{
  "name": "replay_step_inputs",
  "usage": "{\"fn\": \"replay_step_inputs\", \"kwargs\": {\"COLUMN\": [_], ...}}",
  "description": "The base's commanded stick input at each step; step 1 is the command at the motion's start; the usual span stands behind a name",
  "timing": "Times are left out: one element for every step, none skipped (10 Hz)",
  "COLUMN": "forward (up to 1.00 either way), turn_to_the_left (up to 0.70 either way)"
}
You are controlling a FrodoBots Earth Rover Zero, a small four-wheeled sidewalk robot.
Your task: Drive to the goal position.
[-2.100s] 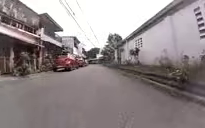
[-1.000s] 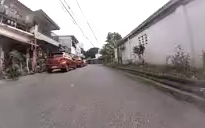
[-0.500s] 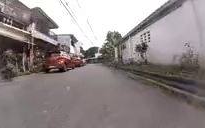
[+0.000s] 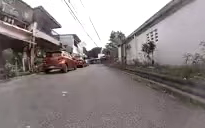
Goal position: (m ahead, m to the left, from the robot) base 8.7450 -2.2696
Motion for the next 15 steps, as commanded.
{"fn": "replay_step_inputs", "kwargs": {"forward": [0.70, 0.70, 0.70, 0.70, 0.70, 0.70, 0.70, 0.70, 0.70, 0.70, 0.70, 0.70, 0.70, 0.70, 0.70], "turn_to_the_left": [0.00, 0.00, 0.00, 0.00, 0.00, 0.00, 0.00, 0.00, 0.00, 0.00, 0.00, 0.00, 0.00, 0.00, -0.17]}}
